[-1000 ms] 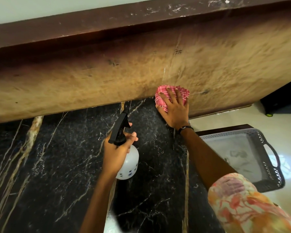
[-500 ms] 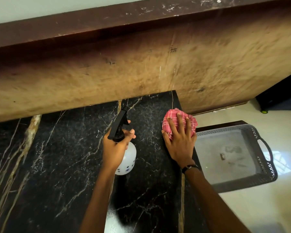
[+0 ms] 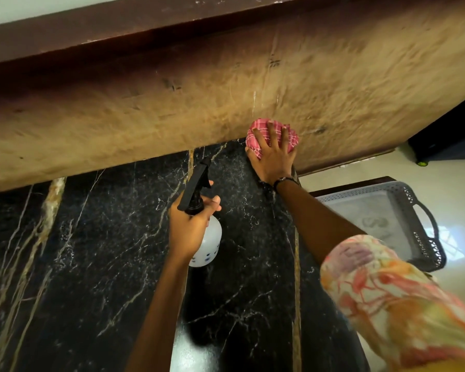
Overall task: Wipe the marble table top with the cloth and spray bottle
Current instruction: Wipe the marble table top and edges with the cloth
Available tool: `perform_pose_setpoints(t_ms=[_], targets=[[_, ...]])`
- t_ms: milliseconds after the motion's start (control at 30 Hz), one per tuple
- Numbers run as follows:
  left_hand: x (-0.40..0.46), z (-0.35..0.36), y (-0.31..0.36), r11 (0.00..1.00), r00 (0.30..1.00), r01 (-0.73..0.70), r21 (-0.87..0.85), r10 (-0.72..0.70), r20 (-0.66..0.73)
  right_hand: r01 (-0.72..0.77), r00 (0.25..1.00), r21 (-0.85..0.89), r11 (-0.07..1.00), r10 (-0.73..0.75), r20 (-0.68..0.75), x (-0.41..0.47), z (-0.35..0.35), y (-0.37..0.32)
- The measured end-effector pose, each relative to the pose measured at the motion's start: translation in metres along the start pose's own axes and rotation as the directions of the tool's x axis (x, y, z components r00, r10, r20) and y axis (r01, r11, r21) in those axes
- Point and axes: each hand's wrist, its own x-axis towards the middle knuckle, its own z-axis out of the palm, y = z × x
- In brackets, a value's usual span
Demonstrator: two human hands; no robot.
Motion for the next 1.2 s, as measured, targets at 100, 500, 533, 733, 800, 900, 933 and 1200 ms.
perform_pose_setpoints(t_ms=[100, 500, 533, 733, 800, 900, 933, 1200], targets=[[-0.001, 0.0, 0.005, 1.0, 1.0, -0.011, 0.007, 0.011, -0.002, -0.072, 0.997, 0.03, 0.997, 0.073, -0.021, -0.024, 0.002, -0.002], [-0.072, 0.02, 0.005, 0.993, 0.998, 0.055, 0.106, -0.059, 0.034, -0.059, 0.991, 0.036, 0.998, 0.063, -0.118, -0.169, 0.022, 0.043], [-0.081, 0.022, 0.004, 0.991, 0.997, 0.062, 0.119, -0.066, 0.031, -0.055, 0.99, 0.03, 0.998, 0.059, -0.13, -0.18, 0.024, 0.046], [-0.149, 0.042, 0.005, 0.987, 0.995, 0.097, 0.131, -0.099, 0.01, -0.028, 0.988, 0.04, 0.999, 0.034, -0.149, -0.26, 0.033, 0.075], [-0.172, 0.049, 0.005, 0.984, 0.992, 0.123, 0.128, -0.123, -0.008, -0.019, 0.988, 0.036, 0.999, 0.025, -0.155, -0.291, 0.037, 0.085], [-0.205, 0.057, 0.004, 0.985, 0.992, 0.127, 0.117, -0.125, -0.02, -0.015, 0.988, 0.047, 0.999, 0.022, -0.151, -0.336, 0.042, 0.101], [-0.217, 0.06, 0.003, 0.986, 0.992, 0.122, 0.11, -0.121, -0.018, -0.016, 0.988, 0.048, 0.999, 0.023, -0.15, -0.349, 0.043, 0.106], [-0.289, 0.077, -0.014, 0.975, 0.981, 0.19, 0.117, -0.185, -0.054, 0.033, 0.99, 0.053, 0.998, -0.026, -0.137, -0.461, 0.056, 0.149]])
